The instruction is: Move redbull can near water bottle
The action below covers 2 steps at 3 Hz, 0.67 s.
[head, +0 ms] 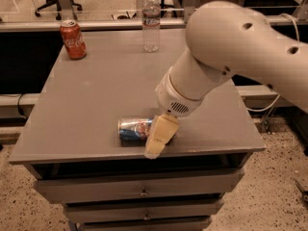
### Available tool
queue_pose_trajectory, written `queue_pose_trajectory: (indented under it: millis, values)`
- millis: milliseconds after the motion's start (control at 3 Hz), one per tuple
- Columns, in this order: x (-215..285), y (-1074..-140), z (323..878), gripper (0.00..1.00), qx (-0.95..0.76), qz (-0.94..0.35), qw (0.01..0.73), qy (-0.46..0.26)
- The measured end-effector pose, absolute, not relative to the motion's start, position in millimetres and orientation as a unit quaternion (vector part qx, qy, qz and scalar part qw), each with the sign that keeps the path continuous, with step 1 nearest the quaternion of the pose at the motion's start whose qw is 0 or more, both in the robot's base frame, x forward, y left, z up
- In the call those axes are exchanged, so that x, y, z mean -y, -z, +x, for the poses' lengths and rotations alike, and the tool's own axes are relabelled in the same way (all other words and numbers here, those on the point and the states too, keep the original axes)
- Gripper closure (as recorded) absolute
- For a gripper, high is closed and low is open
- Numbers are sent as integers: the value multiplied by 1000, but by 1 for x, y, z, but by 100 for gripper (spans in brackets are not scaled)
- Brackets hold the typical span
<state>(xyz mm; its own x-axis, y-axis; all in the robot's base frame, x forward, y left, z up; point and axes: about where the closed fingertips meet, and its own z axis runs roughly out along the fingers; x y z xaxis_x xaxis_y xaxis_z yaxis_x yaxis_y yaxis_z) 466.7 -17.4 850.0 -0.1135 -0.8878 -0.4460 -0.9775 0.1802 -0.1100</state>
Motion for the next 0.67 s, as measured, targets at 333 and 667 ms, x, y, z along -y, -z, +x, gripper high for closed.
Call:
queue_pose_trajectory:
  millis: [333,667]
  values:
    - [3,-833,464,25,-743,-624,215,-112]
    - [6,-832,472,55,-752,-612,223,-104]
